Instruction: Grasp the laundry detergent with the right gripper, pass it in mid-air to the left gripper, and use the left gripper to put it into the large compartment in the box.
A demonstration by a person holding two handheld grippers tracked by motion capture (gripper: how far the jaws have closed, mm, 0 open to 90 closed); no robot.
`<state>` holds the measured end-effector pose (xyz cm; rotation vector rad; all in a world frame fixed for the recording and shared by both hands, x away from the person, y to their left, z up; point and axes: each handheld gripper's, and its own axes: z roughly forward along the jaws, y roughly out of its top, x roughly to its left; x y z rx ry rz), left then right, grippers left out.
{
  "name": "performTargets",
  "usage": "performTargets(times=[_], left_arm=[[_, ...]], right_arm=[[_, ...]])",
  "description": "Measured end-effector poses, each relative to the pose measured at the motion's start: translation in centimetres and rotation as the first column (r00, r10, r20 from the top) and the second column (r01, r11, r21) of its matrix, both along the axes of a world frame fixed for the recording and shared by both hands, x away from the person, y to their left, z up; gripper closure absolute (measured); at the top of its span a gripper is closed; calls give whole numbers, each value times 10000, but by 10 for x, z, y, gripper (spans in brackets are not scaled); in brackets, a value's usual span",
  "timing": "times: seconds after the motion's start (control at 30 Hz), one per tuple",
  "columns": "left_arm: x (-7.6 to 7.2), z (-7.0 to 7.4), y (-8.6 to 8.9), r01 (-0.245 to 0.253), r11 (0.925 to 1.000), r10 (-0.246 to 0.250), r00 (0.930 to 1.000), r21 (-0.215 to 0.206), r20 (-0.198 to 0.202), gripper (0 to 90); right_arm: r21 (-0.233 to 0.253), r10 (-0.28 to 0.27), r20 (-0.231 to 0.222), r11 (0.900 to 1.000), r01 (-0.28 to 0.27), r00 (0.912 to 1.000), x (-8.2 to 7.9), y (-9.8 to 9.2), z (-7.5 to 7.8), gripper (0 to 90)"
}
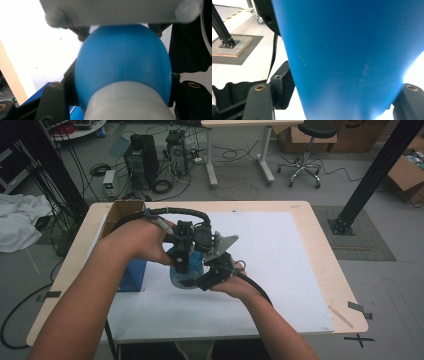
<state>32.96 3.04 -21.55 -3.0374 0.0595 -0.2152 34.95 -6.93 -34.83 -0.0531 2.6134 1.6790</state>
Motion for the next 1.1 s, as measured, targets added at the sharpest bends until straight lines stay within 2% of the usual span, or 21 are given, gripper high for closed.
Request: performTargets(times=[0.13,0.23,0.33,0.53,0.67,0.77,0.87,0.9,0.93,1.0,1.07,1.1], left_arm=[[1,-1,0,-68,10000,68,10000,0,-71,385],[5,-1,2,-113,9999,112,9994,-4,-338,384],[9,0,4,-291,9995,283,9980,-129,-562,383],[17,5,8,-731,9967,695,9928,-339,-977,383],[20,11,10,-953,9946,906,9905,-406,-1037,383],[24,15,11,-1111,9934,1073,9884,-300,-1080,383],[29,21,13,-1597,9869,1561,9806,-222,-1184,383],[29,21,13,-1597,9869,1561,9806,-222,-1184,382],[33,25,14,-1969,9804,1945,9736,-91,-1197,382],[36,29,16,-2254,9743,2230,9671,-59,-1226,382],[41,35,19,-2665,9638,2644,9552,23,-1329,382],[42,37,20,-2778,9606,2758,9517,40,-1348,382]], right_arm=[[102,-50,56,9999,49,10000,1,-5,2,289],[49,-69,-70,10000,69,10000,1,-9,5,278],[-125,-8,-249,9999,5,9997,2,-14,8,243],[-580,-8,-242,9983,-6,9997,6,-28,18,167],[-694,68,-342,9975,-91,9994,7,-35,25,106],[-1046,93,-328,9944,-127,9994,8,-38,30,40],[-1406,94,-256,9900,-129,9996,9,-41,36,0],[-1547,117,-223,9879,-151,9997,9,-43,38,0],[-1699,112,-168,9854,-139,9998,9,-45,41,0],[-1953,89,-130,9807,-113,9999,9,-48,45,0],[-2382,62,-38,9712,-69,10000,11,-52,49,0],[-2633,36,-2,9647,-35,10000,12,-54,51,0]])
